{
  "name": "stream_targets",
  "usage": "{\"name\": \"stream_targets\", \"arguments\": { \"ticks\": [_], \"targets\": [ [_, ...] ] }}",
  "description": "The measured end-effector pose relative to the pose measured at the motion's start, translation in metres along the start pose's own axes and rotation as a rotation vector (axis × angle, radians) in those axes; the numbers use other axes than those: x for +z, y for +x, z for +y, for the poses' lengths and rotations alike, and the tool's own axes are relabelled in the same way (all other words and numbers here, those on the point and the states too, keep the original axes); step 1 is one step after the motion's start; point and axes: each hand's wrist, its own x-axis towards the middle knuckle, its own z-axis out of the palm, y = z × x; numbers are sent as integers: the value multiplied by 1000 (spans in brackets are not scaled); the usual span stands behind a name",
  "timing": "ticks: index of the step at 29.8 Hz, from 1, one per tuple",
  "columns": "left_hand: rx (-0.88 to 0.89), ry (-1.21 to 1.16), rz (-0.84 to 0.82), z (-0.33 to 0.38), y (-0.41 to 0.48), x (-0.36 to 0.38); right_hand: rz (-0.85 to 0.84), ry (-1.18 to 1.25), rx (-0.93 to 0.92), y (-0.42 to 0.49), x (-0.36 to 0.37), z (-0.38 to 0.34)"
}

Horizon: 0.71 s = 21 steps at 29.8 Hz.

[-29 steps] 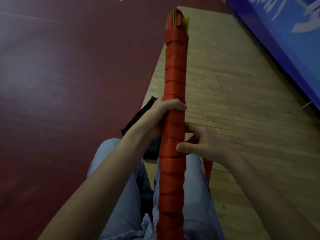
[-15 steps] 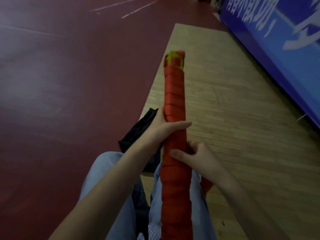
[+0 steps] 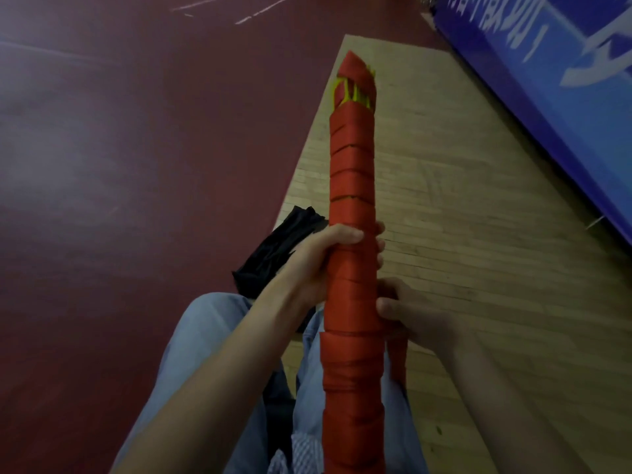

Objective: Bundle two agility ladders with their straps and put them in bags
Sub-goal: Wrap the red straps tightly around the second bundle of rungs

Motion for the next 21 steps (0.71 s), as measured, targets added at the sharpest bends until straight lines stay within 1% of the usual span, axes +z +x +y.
{"name": "stream_targets", "arguments": {
  "ticks": [2,5,7,8,9,10,11,12,14,15,16,17,19,21],
  "targets": [
    [-2,173,63,14,0,3,88,-24,-63,1,1,-9],
    [95,478,315,32,3,14,196,-158,-105,6,1,-29],
    [211,666,493,31,10,24,334,-274,-112,12,6,-36],
    [284,740,559,29,12,26,373,-356,-118,15,10,-36],
    [332,764,597,27,11,26,373,-430,-125,15,13,-35],
    [335,738,597,26,8,23,344,-500,-117,12,16,-36],
    [297,679,567,30,2,17,291,-592,-102,11,16,-40],
    [216,590,492,31,-4,12,232,-715,-80,5,13,-46],
    [43,399,268,31,-17,-5,118,-971,-60,2,6,-57],
    [-4,306,154,27,-21,-10,88,-1036,-53,0,2,-62],
    [-29,241,63,22,-23,-16,71,-1034,-44,2,0,-64],
    [-31,208,5,18,-24,-19,59,-996,-28,5,-2,-64],
    [-22,168,-52,12,-22,-19,53,-895,32,12,-2,-60],
    [-21,126,-80,9,-20,-15,21,-678,73,15,-1,-50]
  ]
}}
